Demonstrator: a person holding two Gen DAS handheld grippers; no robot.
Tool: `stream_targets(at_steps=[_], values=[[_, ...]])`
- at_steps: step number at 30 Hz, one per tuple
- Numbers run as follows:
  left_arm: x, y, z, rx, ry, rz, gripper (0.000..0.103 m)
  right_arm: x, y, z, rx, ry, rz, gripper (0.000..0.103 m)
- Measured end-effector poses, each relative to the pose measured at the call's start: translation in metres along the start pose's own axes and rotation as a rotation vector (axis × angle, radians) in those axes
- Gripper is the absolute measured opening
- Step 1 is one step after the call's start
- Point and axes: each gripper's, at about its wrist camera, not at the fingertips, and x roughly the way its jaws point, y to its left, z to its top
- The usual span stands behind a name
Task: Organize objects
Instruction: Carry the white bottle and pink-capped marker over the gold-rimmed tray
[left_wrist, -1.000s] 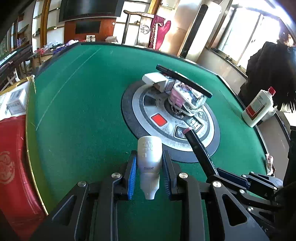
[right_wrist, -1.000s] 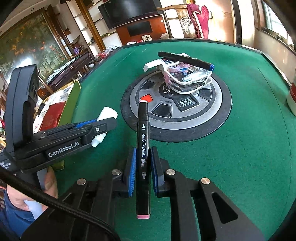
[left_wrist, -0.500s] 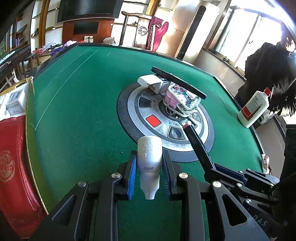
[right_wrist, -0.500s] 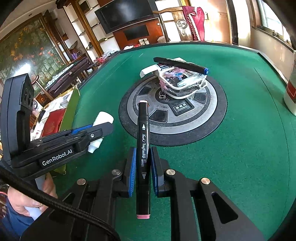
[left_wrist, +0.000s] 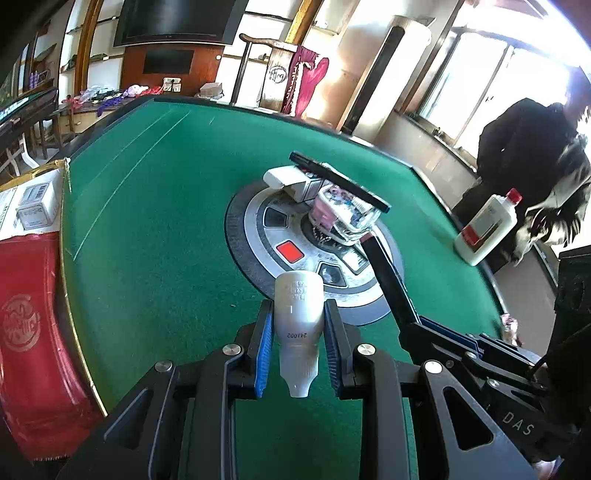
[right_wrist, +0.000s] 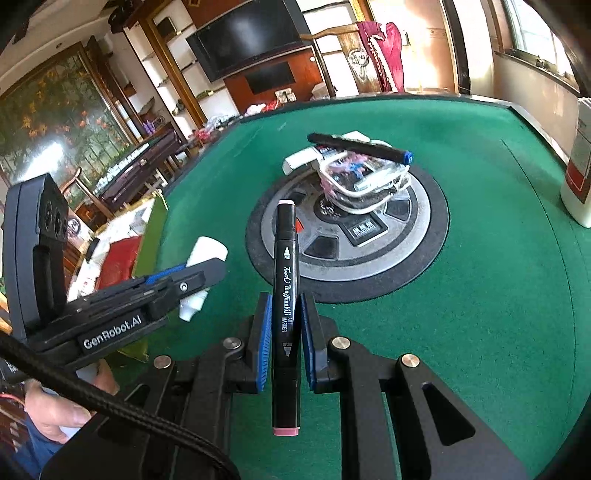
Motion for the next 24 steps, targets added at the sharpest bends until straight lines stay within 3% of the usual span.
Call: stream_targets(at_steps=[9, 24], values=[[-0.038, 0.009, -0.009, -0.041, -0.053, -0.041, 0.022, -0.02, 0.027, -0.003, 0.009, -0.076, 0.055, 0.013], [-0.1, 0.058, -0.02, -0.117, -0.136, 0.002, 0.022, -0.002, 0.067, -0.012, -0.017, -0.041, 0.134, 0.013]])
